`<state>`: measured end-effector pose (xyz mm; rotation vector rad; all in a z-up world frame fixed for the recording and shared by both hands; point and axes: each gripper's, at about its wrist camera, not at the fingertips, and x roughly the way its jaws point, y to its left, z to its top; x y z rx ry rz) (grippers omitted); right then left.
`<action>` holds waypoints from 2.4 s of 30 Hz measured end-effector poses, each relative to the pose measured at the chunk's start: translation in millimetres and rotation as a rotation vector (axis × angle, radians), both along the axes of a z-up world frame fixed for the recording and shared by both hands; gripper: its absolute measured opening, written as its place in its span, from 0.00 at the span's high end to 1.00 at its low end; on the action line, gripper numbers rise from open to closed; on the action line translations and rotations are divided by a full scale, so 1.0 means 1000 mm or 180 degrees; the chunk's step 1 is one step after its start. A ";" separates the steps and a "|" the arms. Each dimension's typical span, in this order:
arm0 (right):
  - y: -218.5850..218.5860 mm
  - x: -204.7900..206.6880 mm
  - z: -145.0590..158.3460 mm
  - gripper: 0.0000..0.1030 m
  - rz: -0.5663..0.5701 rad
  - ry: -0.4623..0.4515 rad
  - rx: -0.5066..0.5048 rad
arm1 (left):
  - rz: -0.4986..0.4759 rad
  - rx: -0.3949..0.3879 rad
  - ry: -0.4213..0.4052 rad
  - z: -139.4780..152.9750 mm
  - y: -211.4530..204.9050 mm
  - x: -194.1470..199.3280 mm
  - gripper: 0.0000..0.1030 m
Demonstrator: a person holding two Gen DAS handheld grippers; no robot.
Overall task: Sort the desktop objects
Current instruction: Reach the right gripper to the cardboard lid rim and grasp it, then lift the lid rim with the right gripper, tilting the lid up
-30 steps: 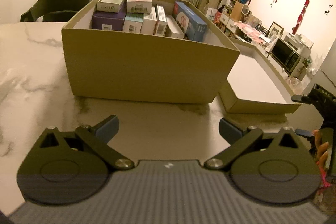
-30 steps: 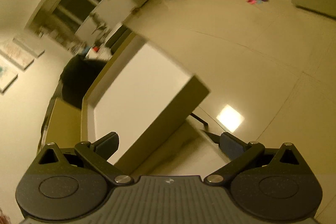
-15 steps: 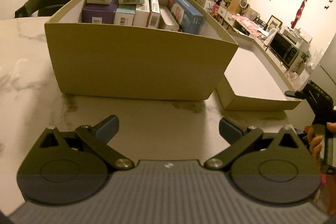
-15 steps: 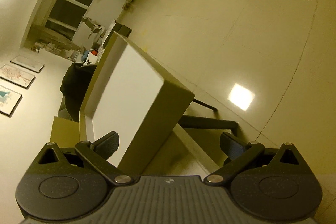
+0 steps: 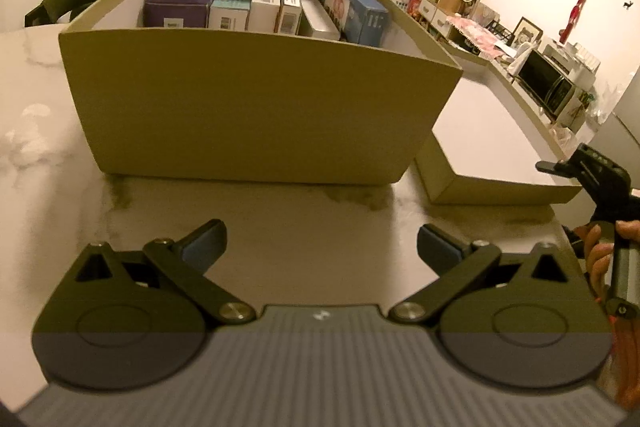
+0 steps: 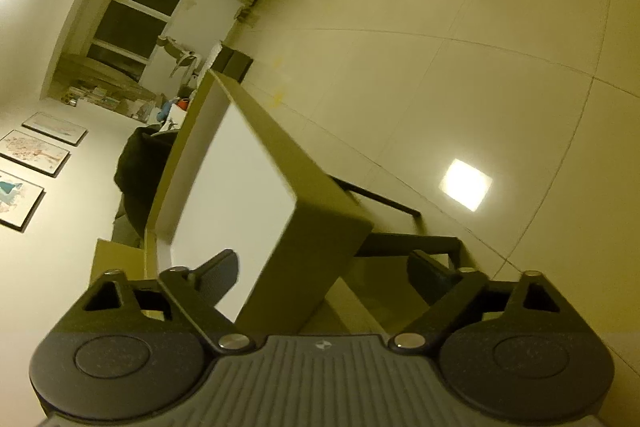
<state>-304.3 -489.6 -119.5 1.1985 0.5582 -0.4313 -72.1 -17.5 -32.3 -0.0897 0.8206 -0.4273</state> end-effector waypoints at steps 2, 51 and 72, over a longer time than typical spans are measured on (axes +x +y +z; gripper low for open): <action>-0.003 -0.002 -0.002 0.16 -0.0044 -0.0021 0.0051 | -0.0004 0.0009 0.0011 -0.001 -0.002 0.001 0.00; 0.011 -0.065 0.046 0.64 -0.0121 -0.0691 -0.0141 | -0.0129 -0.0100 -0.0204 0.021 -0.006 -0.024 0.00; 0.029 -0.093 0.073 0.69 -0.0084 -0.0845 -0.0272 | -0.0232 -0.0178 -0.0281 0.029 -0.006 -0.035 0.00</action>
